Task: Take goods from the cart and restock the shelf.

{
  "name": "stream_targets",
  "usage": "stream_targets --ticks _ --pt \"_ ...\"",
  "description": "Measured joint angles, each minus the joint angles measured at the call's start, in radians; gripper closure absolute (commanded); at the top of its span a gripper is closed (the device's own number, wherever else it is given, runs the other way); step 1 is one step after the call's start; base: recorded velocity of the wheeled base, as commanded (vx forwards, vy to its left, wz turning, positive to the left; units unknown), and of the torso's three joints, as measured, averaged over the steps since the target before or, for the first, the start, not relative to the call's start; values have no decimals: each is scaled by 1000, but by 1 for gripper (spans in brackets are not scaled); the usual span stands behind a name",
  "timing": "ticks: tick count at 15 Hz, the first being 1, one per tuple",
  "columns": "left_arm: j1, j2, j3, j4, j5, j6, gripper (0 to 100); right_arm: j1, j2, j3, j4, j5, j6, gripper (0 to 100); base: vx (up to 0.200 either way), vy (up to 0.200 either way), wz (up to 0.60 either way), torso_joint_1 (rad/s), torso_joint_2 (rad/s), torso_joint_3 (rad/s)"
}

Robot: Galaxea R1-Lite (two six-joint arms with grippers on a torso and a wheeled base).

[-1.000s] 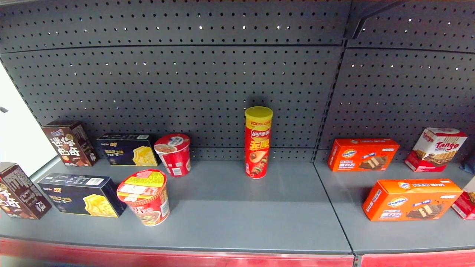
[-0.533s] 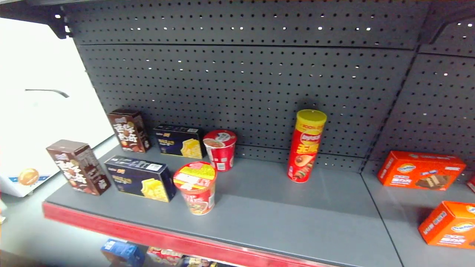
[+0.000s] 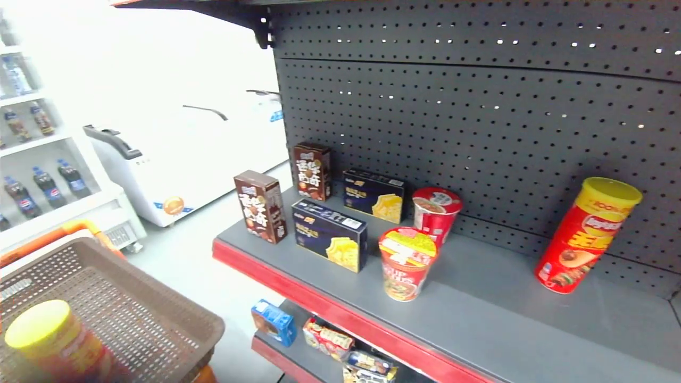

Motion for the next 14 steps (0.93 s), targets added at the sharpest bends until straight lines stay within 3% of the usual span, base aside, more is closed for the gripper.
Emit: stream_targets --ticks 7,11,14 --pt "0 0 0 0 1 0 0 0 0 0 0 0 0 0 0 0 600 4 4 3" --pt "1 0 0 -4 5 6 0 1 0 0 -1 1 0 0 0 0 0 0 0 0" --pt "1 11 -88 30 0 65 0 1 0 0 -1 0 0 0 0 0 0 0 0 0"
